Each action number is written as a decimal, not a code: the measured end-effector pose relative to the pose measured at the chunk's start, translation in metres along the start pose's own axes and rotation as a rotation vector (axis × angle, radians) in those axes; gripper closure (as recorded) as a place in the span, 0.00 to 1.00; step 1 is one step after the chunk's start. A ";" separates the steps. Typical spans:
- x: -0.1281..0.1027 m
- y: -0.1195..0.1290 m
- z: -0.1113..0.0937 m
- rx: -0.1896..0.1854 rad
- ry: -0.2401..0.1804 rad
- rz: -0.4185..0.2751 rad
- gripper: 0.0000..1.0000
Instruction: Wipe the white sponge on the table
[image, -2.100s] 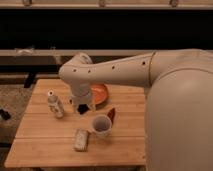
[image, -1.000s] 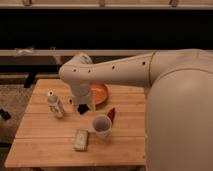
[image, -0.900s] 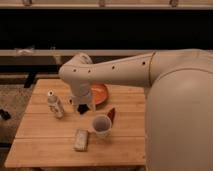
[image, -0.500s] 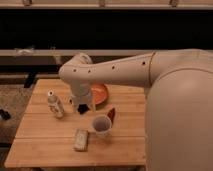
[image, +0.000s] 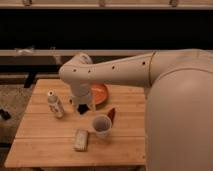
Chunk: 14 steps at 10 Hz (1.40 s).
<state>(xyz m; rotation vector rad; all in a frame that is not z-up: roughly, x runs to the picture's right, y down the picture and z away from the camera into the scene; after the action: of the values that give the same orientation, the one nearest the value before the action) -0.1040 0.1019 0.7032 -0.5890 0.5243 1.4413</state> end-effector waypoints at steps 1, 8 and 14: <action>0.000 0.000 0.000 0.000 0.000 0.000 0.35; 0.028 0.039 0.027 -0.040 -0.027 -0.156 0.35; 0.027 0.074 0.100 -0.025 0.013 -0.294 0.35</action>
<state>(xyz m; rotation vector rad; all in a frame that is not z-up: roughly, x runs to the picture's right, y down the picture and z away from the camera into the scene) -0.1775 0.1908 0.7565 -0.6667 0.4114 1.1667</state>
